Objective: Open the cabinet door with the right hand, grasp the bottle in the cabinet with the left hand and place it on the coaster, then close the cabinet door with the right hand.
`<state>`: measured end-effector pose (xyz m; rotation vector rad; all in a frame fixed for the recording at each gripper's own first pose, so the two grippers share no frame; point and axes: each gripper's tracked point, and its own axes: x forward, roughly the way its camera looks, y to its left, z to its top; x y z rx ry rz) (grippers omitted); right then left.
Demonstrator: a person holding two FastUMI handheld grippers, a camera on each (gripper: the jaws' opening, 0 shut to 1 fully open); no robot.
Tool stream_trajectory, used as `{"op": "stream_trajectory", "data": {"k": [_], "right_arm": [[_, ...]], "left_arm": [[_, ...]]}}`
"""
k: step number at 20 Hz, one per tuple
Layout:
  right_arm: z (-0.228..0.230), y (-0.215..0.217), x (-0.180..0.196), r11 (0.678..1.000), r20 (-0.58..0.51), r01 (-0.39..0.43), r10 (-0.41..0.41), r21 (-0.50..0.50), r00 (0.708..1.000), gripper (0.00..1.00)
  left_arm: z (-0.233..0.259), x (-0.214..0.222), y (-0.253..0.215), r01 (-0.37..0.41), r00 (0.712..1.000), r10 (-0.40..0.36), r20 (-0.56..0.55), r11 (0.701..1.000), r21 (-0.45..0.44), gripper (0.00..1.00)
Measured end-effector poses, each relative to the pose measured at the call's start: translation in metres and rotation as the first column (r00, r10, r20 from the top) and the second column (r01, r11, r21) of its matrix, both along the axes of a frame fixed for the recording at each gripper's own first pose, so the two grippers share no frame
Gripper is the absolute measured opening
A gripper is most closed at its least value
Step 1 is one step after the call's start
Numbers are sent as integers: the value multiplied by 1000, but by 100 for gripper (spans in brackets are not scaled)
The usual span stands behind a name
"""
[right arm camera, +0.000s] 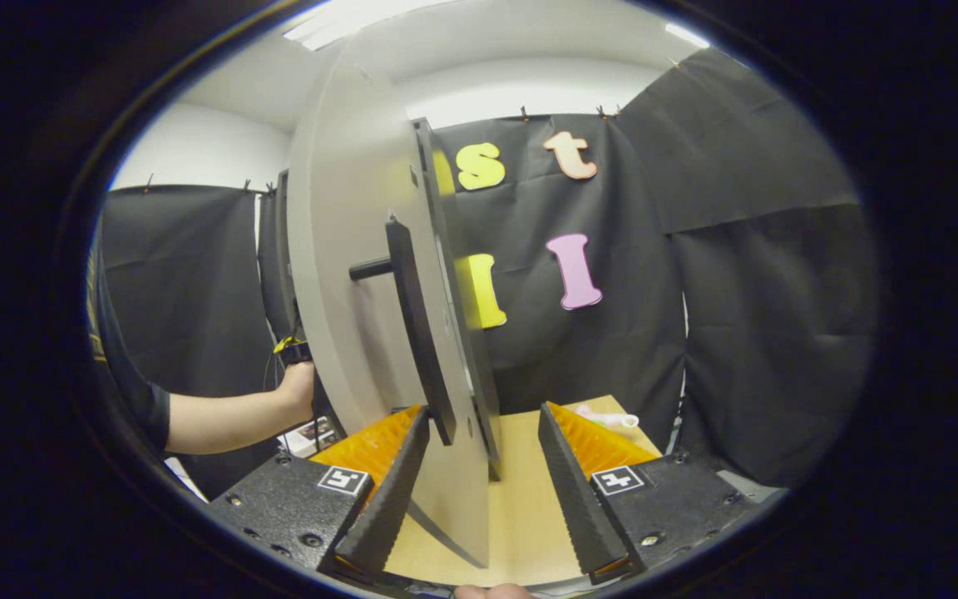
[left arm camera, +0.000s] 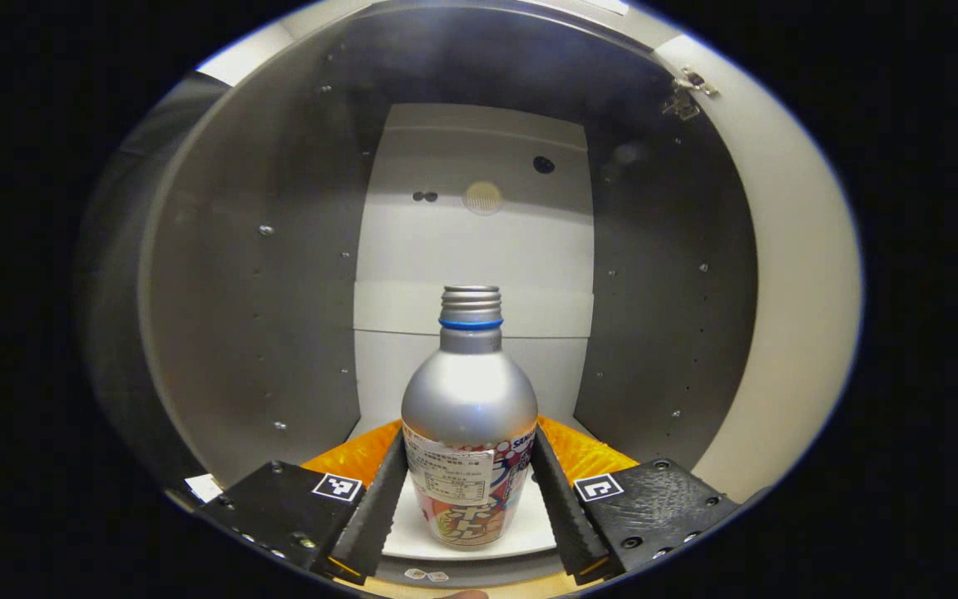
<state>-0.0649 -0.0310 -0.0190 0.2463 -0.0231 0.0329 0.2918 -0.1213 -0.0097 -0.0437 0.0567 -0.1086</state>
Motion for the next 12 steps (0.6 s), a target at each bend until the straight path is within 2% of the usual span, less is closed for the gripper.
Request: {"op": "stream_trajectory", "data": {"k": [5,8,9,10,11,12], "right_arm": [[-1,1,2,998,9,-43,43,49,999,83],[-3,3,4,991,9,-82,81,110,997,83],[-3,3,4,987,10,-96,96,130,995,83],[-3,3,5,983,11,-111,110,145,994,83],[-4,3,6,979,10,-126,126,158,992,83],[-4,4,6,975,9,-140,141,170,990,83]], "left_arm": [[-1,0,0,-33,999,32,11,999,19,77],[-2,1,2,-71,997,71,21,997,9,77],[-4,2,3,-88,996,87,19,996,2,88],[-5,2,2,-101,995,101,8,995,-13,77],[-7,4,0,-110,994,110,-8,993,-31,82],[-5,-2,3,-125,992,124,-19,991,-44,78]]}}
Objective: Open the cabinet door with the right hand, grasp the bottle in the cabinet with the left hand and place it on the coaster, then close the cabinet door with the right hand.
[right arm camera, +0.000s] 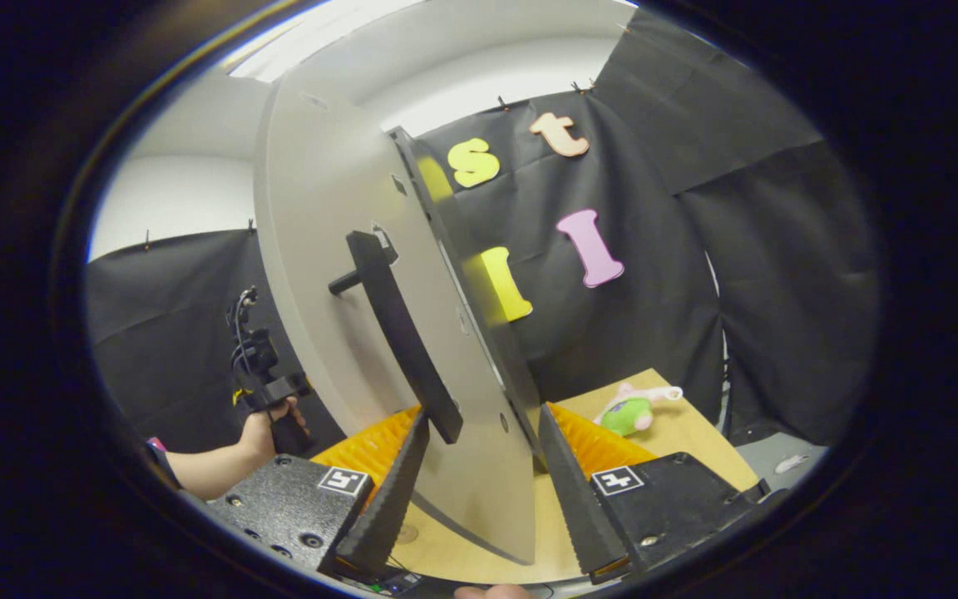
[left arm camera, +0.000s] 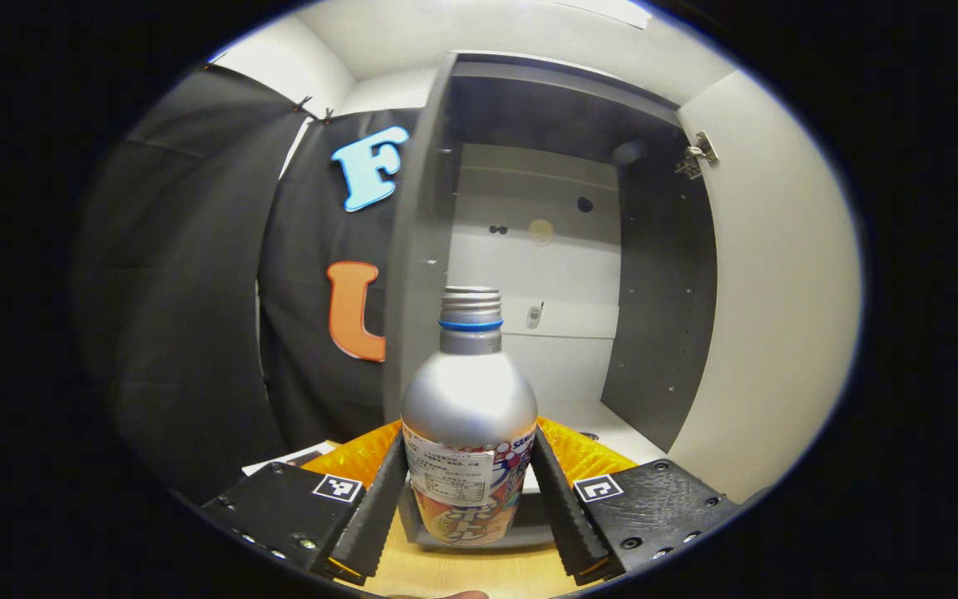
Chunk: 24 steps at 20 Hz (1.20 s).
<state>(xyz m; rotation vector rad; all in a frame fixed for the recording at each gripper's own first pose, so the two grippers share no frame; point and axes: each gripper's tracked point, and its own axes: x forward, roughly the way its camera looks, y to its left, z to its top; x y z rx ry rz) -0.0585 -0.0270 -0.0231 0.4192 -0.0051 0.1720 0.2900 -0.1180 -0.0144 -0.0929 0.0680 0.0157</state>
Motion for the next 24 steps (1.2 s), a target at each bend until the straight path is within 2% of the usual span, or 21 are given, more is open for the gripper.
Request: {"op": "stream_trajectory", "data": {"k": [1,2,7,13,15,18,20,22,24], "right_arm": [[0,0,0,1000,-3,-12,12,10,1000,83],[0,0,1,1000,-4,-20,21,17,1000,83],[2,0,1,999,-5,-38,38,-7,999,83],[0,4,0,995,-11,-46,45,-88,999,83],[2,3,1,992,-11,-35,34,-122,999,83],[4,3,1,981,10,-9,11,-195,1000,83],[2,3,0,980,17,11,-8,-196,1000,84],[2,2,0,976,12,20,-18,-216,1000,83],[4,1,0,957,16,35,-31,-290,999,84]], "left_arm": [[-2,-7,4,-16,1000,16,-5,1000,-2,67],[-10,-19,16,-34,999,34,-6,999,2,77],[-52,-51,43,-77,997,78,-20,997,22,77],[-125,-79,42,-77,991,78,-104,997,19,77],[-155,-87,42,-76,988,80,-132,996,35,78],[-197,-96,37,-71,983,72,-169,997,13,78],[-222,-101,36,-76,985,76,-157,997,9,78],[-243,-109,41,-91,988,97,-120,995,51,78],[-267,-118,40,-95,992,102,-75,991,96,78]]}}
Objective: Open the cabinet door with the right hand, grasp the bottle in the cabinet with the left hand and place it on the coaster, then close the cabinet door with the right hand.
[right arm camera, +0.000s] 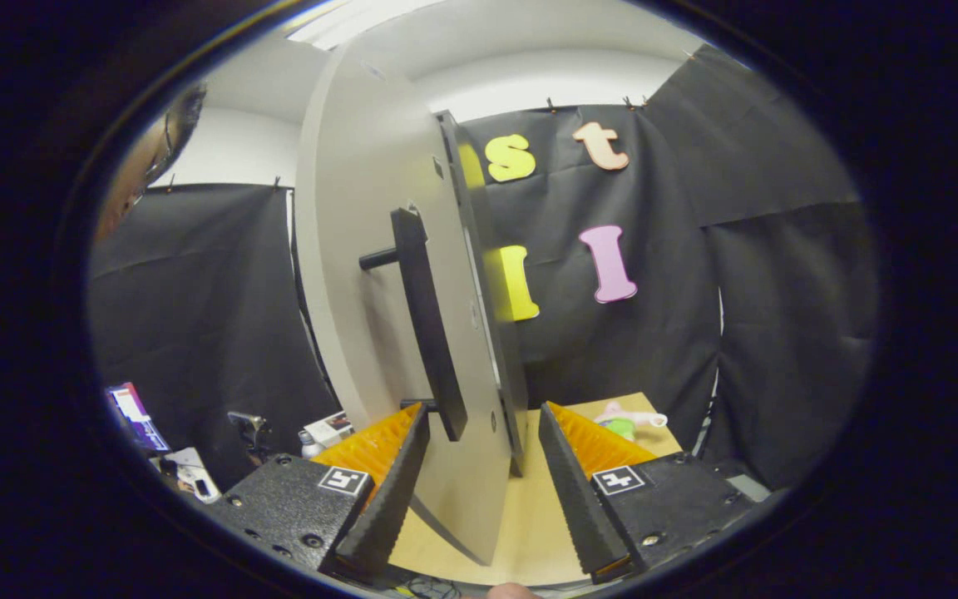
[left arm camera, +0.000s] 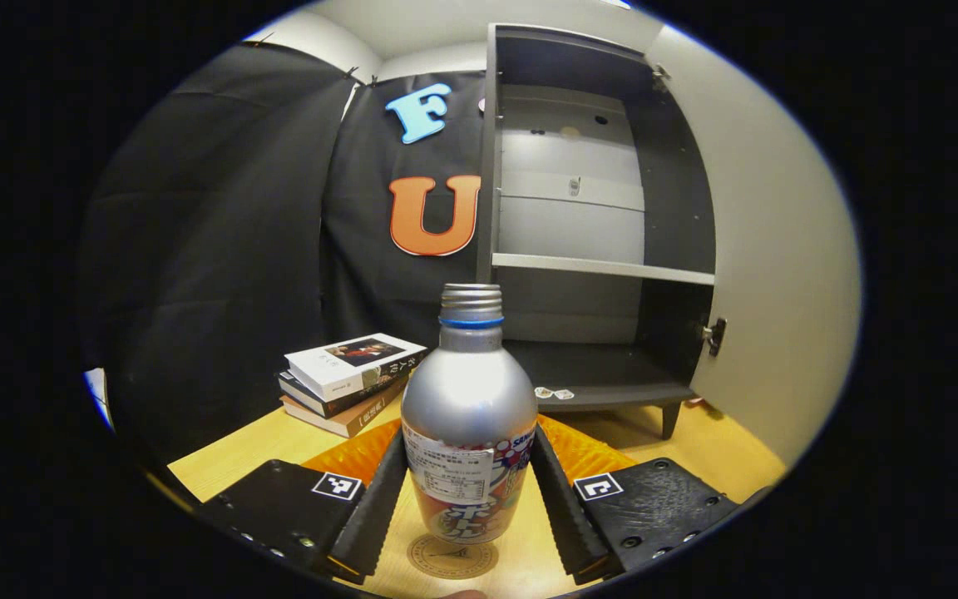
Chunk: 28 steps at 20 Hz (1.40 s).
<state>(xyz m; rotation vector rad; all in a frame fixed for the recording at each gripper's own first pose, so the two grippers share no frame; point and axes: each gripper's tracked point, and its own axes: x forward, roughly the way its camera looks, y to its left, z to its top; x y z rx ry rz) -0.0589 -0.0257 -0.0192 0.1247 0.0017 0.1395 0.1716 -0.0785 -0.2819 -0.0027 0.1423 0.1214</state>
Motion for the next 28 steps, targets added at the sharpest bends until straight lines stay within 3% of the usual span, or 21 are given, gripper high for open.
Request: {"op": "stream_trajectory", "data": {"k": [2,4,8,12,17,18,19,21,28], "right_arm": [[-8,-3,4,993,-20,36,-38,-109,999,83],[-48,-11,6,970,-179,40,-85,-239,980,85],[-72,-13,11,986,-243,53,-92,-160,966,85],[-88,-12,8,983,-308,66,-116,-170,944,86],[-103,-15,12,979,-325,59,-121,-195,938,86],[-104,-17,11,978,-328,62,-127,-201,936,86],[-106,-16,11,978,-334,63,-128,-199,934,86],[-108,-16,12,981,-343,62,-124,-185,931,86],[-120,-13,7,990,-358,75,-113,-118,927,86]], "left_arm": [[-32,-9,3,-25,1000,25,1,998,65,78],[-58,-14,1,-40,999,42,-12,993,110,78],[-79,-21,4,-67,997,71,-22,990,126,78],[-82,-21,2,-64,998,66,-10,991,117,78],[-89,-16,2,-64,998,64,2,994,90,79],[-93,-17,3,-65,998,66,-8,995,81,91],[-92,-19,3,-68,998,69,-9,995,79,81],[-85,-21,3,-67,998,66,9,995,71,98],[-54,-38,4,-36,999,37,-7,995,91,97]]}}
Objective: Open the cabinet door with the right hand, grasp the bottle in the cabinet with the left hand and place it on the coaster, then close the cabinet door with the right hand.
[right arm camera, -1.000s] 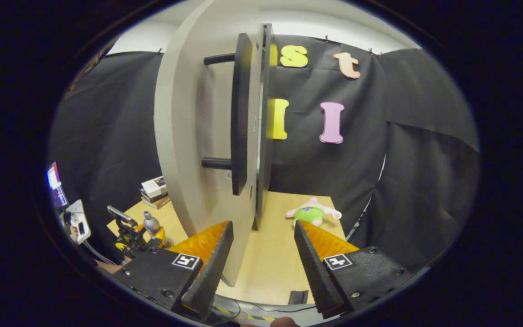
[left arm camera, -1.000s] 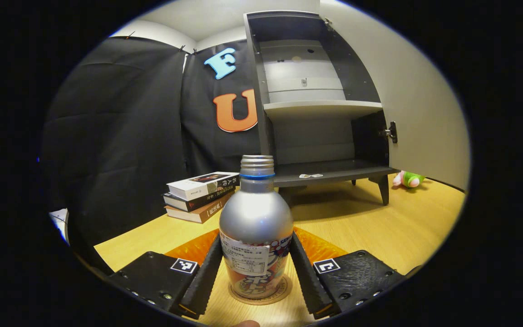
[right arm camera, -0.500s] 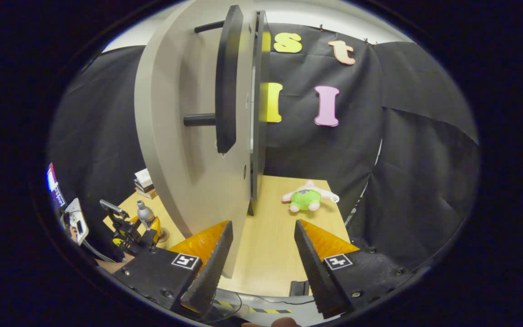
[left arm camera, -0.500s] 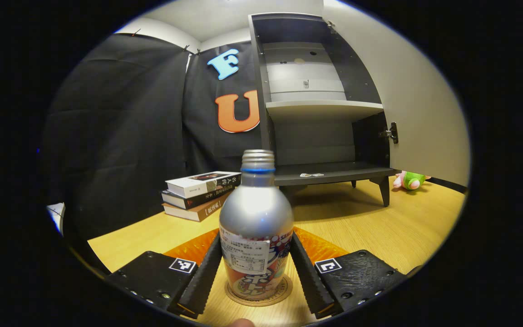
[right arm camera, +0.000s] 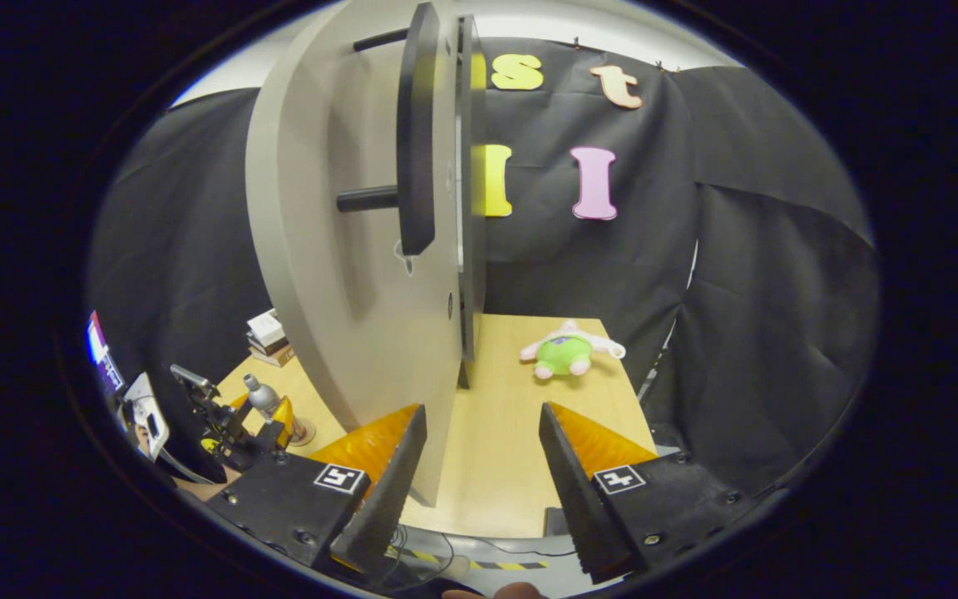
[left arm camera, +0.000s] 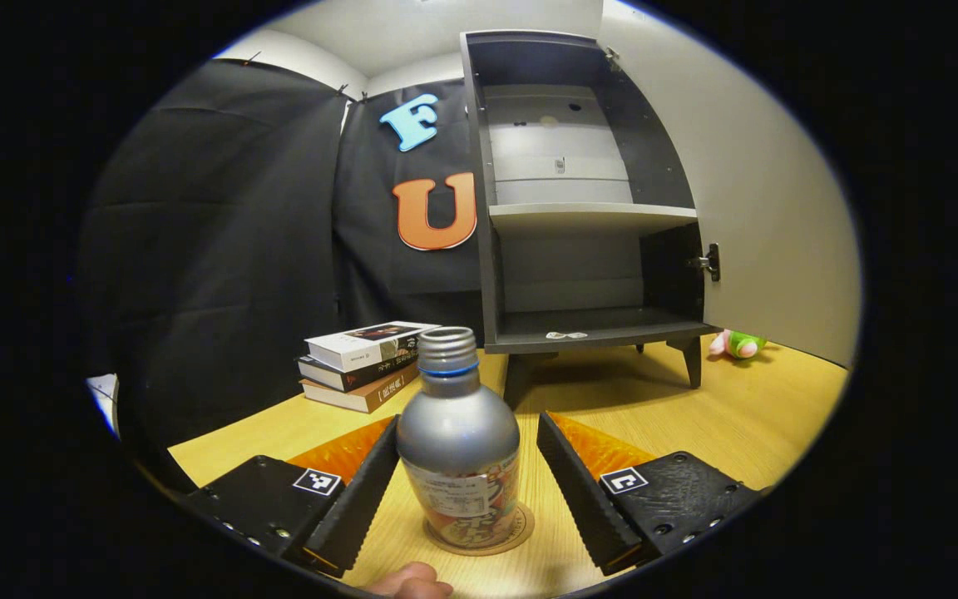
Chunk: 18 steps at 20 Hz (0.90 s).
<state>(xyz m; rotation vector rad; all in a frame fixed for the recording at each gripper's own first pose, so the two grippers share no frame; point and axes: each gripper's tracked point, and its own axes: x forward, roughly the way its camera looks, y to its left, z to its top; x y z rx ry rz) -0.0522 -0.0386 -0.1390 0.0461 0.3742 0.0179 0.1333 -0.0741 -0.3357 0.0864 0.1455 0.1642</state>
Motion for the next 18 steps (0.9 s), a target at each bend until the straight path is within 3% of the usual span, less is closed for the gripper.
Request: {"op": "stream_trajectory", "data": {"k": [5,9,12,14,16,18], "right_arm": [[12,-12,1,996,53,35,-39,79,998,86],[13,-51,0,990,92,117,-123,77,988,86],[49,-76,0,976,190,162,-188,145,964,86],[82,-79,-1,971,284,158,-205,181,937,86],[108,-88,1,971,352,175,-222,162,909,89],[124,-86,1,975,385,188,-218,116,897,89]], "left_arm": [[78,-18,-12,63,998,-63,16,998,28,97],[189,-26,-34,110,985,-121,124,990,92,96],[256,-19,-57,140,972,-155,174,985,99,96],[277,-7,-85,228,957,-239,164,970,80,96],[292,6,-98,273,948,-284,143,958,90,96],[295,17,-102,273,953,-280,116,959,74,96]]}}
